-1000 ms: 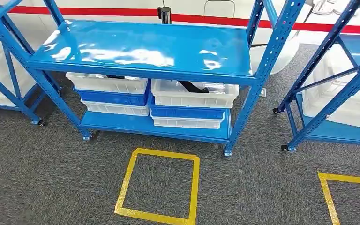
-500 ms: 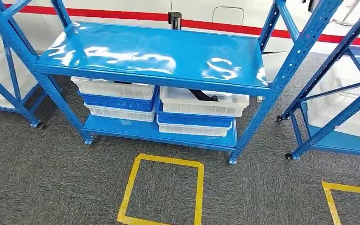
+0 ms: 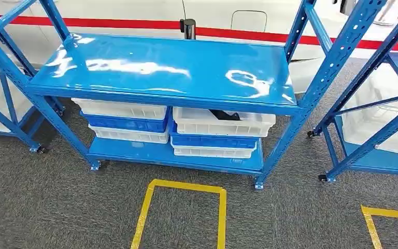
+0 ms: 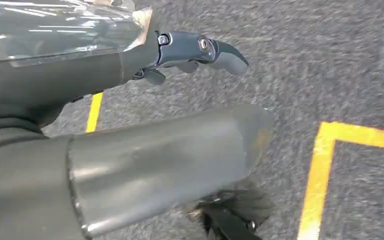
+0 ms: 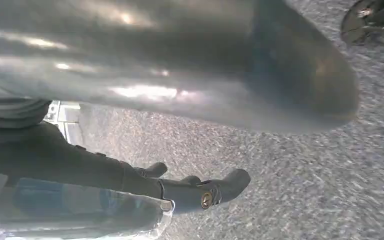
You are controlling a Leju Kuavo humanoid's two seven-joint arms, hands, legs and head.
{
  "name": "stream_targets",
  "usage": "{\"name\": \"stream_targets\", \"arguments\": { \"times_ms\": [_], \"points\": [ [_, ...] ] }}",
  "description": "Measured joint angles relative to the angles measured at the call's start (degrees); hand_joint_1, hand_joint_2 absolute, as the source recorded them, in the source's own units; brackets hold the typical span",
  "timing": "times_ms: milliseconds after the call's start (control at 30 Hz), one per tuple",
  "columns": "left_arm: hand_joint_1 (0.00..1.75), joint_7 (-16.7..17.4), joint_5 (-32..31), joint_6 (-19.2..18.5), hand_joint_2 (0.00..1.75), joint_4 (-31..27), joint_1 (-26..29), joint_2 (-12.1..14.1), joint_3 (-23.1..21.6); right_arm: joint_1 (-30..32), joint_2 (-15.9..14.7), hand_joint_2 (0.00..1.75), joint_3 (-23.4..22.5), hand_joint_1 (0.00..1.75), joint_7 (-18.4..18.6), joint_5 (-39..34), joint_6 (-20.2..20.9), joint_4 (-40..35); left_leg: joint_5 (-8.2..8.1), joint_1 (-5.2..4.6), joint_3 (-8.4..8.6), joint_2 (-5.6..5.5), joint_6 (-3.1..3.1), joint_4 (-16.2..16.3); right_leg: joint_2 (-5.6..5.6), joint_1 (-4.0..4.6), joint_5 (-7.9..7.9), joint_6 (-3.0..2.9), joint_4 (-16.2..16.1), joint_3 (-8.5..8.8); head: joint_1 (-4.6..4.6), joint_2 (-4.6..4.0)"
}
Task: Take the parts from the cabinet and place them on the table.
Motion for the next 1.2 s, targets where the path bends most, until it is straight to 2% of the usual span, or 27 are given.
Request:
{"name": "stream_targets", "arguments": {
  "times_ms": [33,67,100,167,200,233,267,300,367,400,433,500,533,600,667,700,733,767,800,867,900,933,967,1033,1067,1100,1200],
  "points": [
    [0.00,0.00,0.00,-0.04,0.00,0.18,0.02,-0.13,0.00,-0.05,-0.18,0.00,0.00,0.00,0.00,0.00,-0.02,0.02,-0.59,-0.08,0.96,-0.33,-0.40,-1.79,0.06,0.44,-0.64,0.70,-0.03,-0.07,-0.04,0.00],
    [0.00,-0.02,-0.02,-0.07,0.00,0.22,-0.03,-0.22,0.00,-0.31,-0.20,0.00,0.00,0.00,0.00,0.00,-0.04,0.02,-0.77,-0.50,1.18,-0.47,0.06,-2.37,0.09,0.90,-1.01,1.13,0.10,-0.15,-0.33,0.00],
    [0.00,-0.07,-0.02,-0.09,0.00,0.20,-0.11,-0.11,0.00,-0.51,-0.13,0.00,0.00,0.00,0.00,0.00,-0.07,0.02,-1.09,-0.71,1.11,-0.44,0.96,-2.16,0.17,0.83,-1.12,1.50,-0.21,-0.06,-0.17,0.00],
    [0.00,-0.11,0.00,-0.09,0.00,0.20,-0.06,-0.07,0.00,-0.47,-0.11,0.00,0.00,0.00,0.00,0.00,-0.09,0.02,-1.38,-1.11,1.14,-0.48,1.96,-2.27,0.18,0.82,-1.29,2.25,-0.97,0.53,-0.17,0.00],
    [0.00,-0.13,-0.02,-0.09,0.00,0.17,-0.11,-0.06,0.00,-0.49,-0.05,0.00,0.02,0.00,0.00,0.00,-0.09,-0.02,-1.23,-0.78,2.17,-0.52,2.68,-2.84,0.12,0.63,-1.70,2.67,-0.80,0.84,-0.18,0.00],
    [0.00,-0.15,-0.02,-0.13,0.00,0.17,-0.07,-0.09,0.02,-0.47,-0.04,0.00,0.02,0.00,0.04,-0.04,-0.11,0.00,-1.34,-0.96,2.53,-0.52,3.05,-3.00,-0.14,0.47,-2.16,2.67,0.75,0.41,0.04,0.00],
    [0.00,-0.20,-0.04,-0.18,0.00,0.17,-0.08,-0.04,0.00,-0.51,-0.04,0.00,0.02,0.00,0.04,-0.05,-0.11,0.00,-1.59,-1.00,2.71,-0.41,3.46,-3.02,-0.18,0.43,-3.52,2.34,4.28,-1.55,0.07,0.00],
    [0.00,-0.20,-0.13,-0.17,0.00,0.17,-0.10,-0.02,0.00,-0.56,-0.07,0.00,0.02,0.00,0.04,-0.04,-0.11,0.00,-1.95,-1.12,2.93,-0.34,3.82,-3.01,-0.20,0.44,-5.58,1.93,10.12,-5.19,0.13,0.00],
    [0.00,-0.20,-0.13,-0.17,0.00,0.17,-0.09,-0.02,0.00,-0.45,-0.09,0.00,0.02,0.00,0.04,-0.04,-0.11,0.00,-2.66,-1.44,3.54,-0.22,4.19,-3.01,-0.21,0.72,-7.31,1.91,18.43,-10.95,0.15,0.00],
    [0.00,-0.20,-0.13,-0.17,0.00,0.17,-0.08,-0.04,0.00,-0.33,-0.09,0.00,0.02,0.00,0.02,-0.04,-0.11,0.00,-3.05,-1.58,4.07,-0.33,4.24,-3.01,-0.21,0.82,-6.48,2.23,19.06,-12.22,0.15,0.00],
    [0.00,-0.20,-0.13,-0.17,0.00,0.17,-0.04,-0.04,0.00,-0.11,-0.09,0.00,0.02,0.00,0.02,0.00,-0.11,0.00,-3.58,-1.71,4.80,-0.52,4.23,-3.01,-0.21,0.94,-4.17,2.75,16.61,-11.99,0.15,0.00],
    [0.00,-0.20,-0.11,-0.17,0.00,0.17,-0.04,-0.04,0.02,-0.10,-0.13,0.00,0.02,0.00,-0.04,0.07,-0.11,0.00,-4.59,-1.83,6.35,-0.68,4.06,-3.02,-0.25,1.23,1.95,3.33,6.36,-8.67,0.18,0.00],
    [0.00,-0.22,-0.11,-0.17,0.00,0.17,-0.03,-0.11,0.02,-0.07,-0.22,0.00,0.02,0.00,-0.07,0.07,-0.13,0.00,-5.12,-1.82,6.47,-0.68,3.87,-3.07,-0.39,1.46,4.24,2.74,2.34,-7.48,0.22,0.00],
    [0.00,-0.26,-0.09,-0.17,0.00,0.17,-0.22,-0.18,0.00,-0.25,-0.20,0.00,0.04,0.00,-0.09,0.09,-0.11,0.02,-5.89,-2.14,6.75,-0.70,3.13,-3.19,-0.42,2.41,3.73,1.27,2.11,-7.01,0.13,0.00],
    [0.00,-0.31,-0.09,-0.17,0.00,0.17,-0.19,-0.31,0.00,-0.29,-0.28,0.00,0.07,0.00,-0.13,0.09,-0.13,0.02,-6.09,-1.87,7.22,-0.68,2.77,-3.79,-0.43,2.69,3.39,0.66,2.12,-6.69,-0.05,0.00],
    [0.00,-0.31,-0.09,-0.17,0.00,0.15,-0.25,-0.31,0.00,-0.30,-0.33,0.00,0.09,0.00,-0.18,0.09,-0.13,0.00,-6.59,-1.93,7.82,-0.57,2.10,-3.91,-0.42,1.87,3.15,-0.16,1.42,-5.92,0.04,0.00],
    [0.00,-0.35,-0.09,-0.17,0.00,0.13,-0.21,-0.20,0.02,-0.13,-0.20,0.00,0.13,0.00,-0.20,0.07,-0.13,0.00,-6.85,-1.71,7.66,-0.39,1.81,-2.72,-0.32,1.44,3.18,-0.41,1.02,-5.24,0.09,0.00],
    [0.00,-0.39,-0.09,-0.15,0.00,0.11,-0.23,-0.20,0.00,-0.13,-0.22,0.00,0.15,0.00,-0.22,0.11,-0.13,0.00,-8.13,-1.71,6.22,-0.27,1.57,-0.05,-0.43,1.31,2.77,-1.15,0.90,-4.80,-0.04,0.00],
    [0.00,-0.39,-0.09,-0.15,0.00,0.13,-0.24,-0.22,0.00,-0.22,-0.26,0.00,0.15,0.00,-0.24,0.09,-0.13,0.00,-9.90,-1.59,3.87,-0.28,1.44,3.87,-0.45,1.36,2.56,-1.41,0.90,-4.57,0.00,0.00],
    [0.00,-0.39,-0.11,-0.18,0.00,0.13,-0.16,-0.22,0.00,-0.31,-0.28,0.00,0.17,0.00,-0.24,0.09,-0.13,0.00,-12.66,-1.30,-2.25,-0.28,0.98,12.75,-0.44,1.43,1.86,-1.91,0.90,-3.87,0.00,0.00],
    [0.00,-0.39,-0.15,-0.20,0.00,0.13,-0.14,-0.22,0.00,-0.29,-0.28,0.00,0.17,0.00,-0.24,0.09,-0.13,0.00,-12.21,-1.24,-4.07,-0.21,0.81,14.34,-0.37,1.43,1.49,-1.82,0.91,-3.46,-0.05,0.00],
    [0.00,-0.39,-0.24,-0.17,0.00,0.13,-0.13,-0.20,0.00,-0.25,-0.28,0.00,0.17,0.00,-0.24,0.07,-0.13,0.00,-10.02,-1.17,-4.52,-0.14,0.75,13.23,-0.32,1.41,1.19,-1.74,0.92,-2.80,-0.06,0.00],
    [0.00,-0.39,-0.37,-0.07,0.00,0.13,-0.13,-0.15,0.00,-0.17,-0.24,0.00,0.17,0.00,-0.24,0.02,-0.13,0.00,-7.16,-1.13,-3.91,-0.12,0.82,10.37,-0.24,1.39,0.74,-1.57,0.92,-2.20,-0.06,0.00],
    [0.00,-0.44,-0.46,0.39,0.00,0.13,-0.13,0.06,0.00,-0.12,-0.09,0.00,0.17,0.00,-0.30,-0.02,-0.22,0.00,0.16,-1.16,-0.55,-0.11,1.55,0.27,-0.11,1.40,-0.30,-1.18,0.91,-0.77,-0.06,0.00],
    [0.00,-0.44,-0.46,0.61,0.00,0.13,-0.14,0.13,0.02,-0.11,-0.02,0.00,0.17,0.00,-0.39,-0.07,-0.26,0.02,-0.01,-1.53,0.12,-0.24,2.02,-1.16,-0.09,1.52,-0.72,-0.96,0.90,-1.16,-0.02,0.00],
    [0.00,-0.50,-0.52,0.79,0.00,0.11,-0.23,0.15,0.00,-0.49,0.00,0.00,0.17,0.00,-0.46,-0.07,-0.37,0.00,-0.36,-1.64,0.76,-0.10,2.03,-2.21,0.02,2.18,-1.07,-0.45,1.02,-1.42,-0.15,0.00],
    [0.00,-0.52,-0.52,0.87,0.00,0.13,-0.18,-0.02,0.02,-0.42,-0.11,0.00,0.17,0.00,-0.52,-0.07,-0.50,0.00,-0.32,-1.96,0.86,-0.20,1.63,-2.48,-0.23,2.15,-1.52,-0.72,0.85,-1.14,-0.04,0.00]
  ]
}}
